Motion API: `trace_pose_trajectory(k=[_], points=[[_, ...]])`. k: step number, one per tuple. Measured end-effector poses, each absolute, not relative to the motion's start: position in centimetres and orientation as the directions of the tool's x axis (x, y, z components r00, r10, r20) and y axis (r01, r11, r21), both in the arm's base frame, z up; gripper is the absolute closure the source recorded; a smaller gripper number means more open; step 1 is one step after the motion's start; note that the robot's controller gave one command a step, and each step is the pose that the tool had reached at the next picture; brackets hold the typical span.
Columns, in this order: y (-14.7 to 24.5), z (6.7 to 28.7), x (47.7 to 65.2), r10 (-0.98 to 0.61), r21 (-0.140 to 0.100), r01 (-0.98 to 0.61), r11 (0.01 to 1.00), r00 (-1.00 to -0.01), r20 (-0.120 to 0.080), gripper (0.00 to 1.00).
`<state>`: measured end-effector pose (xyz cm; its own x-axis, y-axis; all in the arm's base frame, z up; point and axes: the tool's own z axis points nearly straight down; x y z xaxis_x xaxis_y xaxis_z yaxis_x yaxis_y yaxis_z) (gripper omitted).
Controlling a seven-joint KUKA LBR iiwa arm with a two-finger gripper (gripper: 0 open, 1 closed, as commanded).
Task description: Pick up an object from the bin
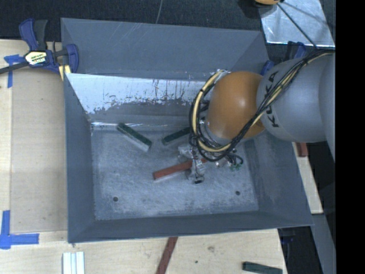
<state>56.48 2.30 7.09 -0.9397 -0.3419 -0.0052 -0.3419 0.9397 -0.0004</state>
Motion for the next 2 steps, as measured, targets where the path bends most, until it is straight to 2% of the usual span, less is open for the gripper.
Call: trace_pose_trajectory(k=[1,2], points=[[2.3,7.1,56.5,-0.342,0.0,-0.342,0.94,-0.94,-0.005,1.0],[1.1,29.2,56.3,-0.434,0.0,-0.434,0.901,-0.901,-0.001,1.0]])
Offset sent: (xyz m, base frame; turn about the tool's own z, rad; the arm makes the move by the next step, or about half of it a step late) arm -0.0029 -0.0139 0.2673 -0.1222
